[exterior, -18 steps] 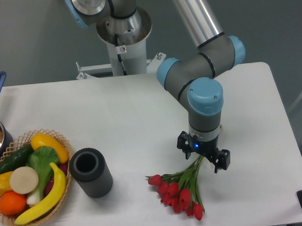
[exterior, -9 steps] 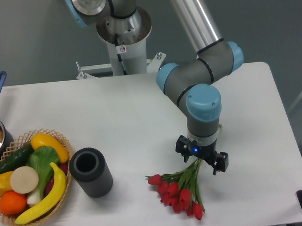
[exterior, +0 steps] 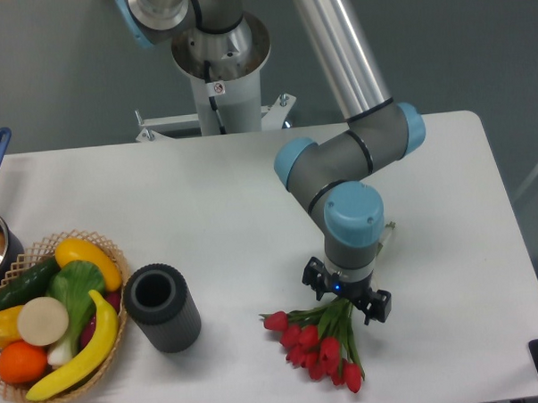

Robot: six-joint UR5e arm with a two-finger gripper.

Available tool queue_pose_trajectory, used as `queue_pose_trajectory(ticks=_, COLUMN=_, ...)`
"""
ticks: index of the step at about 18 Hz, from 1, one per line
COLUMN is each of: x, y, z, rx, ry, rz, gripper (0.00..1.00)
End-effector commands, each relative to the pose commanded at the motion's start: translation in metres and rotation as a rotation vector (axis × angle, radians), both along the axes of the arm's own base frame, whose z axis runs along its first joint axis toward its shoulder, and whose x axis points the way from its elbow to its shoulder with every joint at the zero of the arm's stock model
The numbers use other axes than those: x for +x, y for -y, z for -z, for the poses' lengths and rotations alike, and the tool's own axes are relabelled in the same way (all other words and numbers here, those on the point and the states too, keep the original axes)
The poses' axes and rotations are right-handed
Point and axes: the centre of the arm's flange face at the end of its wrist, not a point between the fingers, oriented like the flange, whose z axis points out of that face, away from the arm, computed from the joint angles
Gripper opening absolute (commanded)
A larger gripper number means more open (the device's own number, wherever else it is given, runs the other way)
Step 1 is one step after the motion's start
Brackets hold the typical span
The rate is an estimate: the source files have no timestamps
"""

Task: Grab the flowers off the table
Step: 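Close the gripper around the tulip stems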

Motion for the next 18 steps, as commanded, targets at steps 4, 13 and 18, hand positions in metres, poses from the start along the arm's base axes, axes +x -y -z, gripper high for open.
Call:
queue_pose_trajectory(ticks=4, x=0.0, y=0.0, z=0.001, rx=0.001, ry=0.002, rz=-0.003, gripper=0.26)
queue_pose_trajectory(ticks=13, x=0.009, y=-0.002, z=-0.019, rx=0.016, ry=-0.029, rz=-0.024, gripper=0.0)
queue_pose_trajectory(ticks=18, x=-0.002, y=0.014, z=-0.049, rx=-0.009, ry=-0.087, rz=-0.023, gripper=0.0)
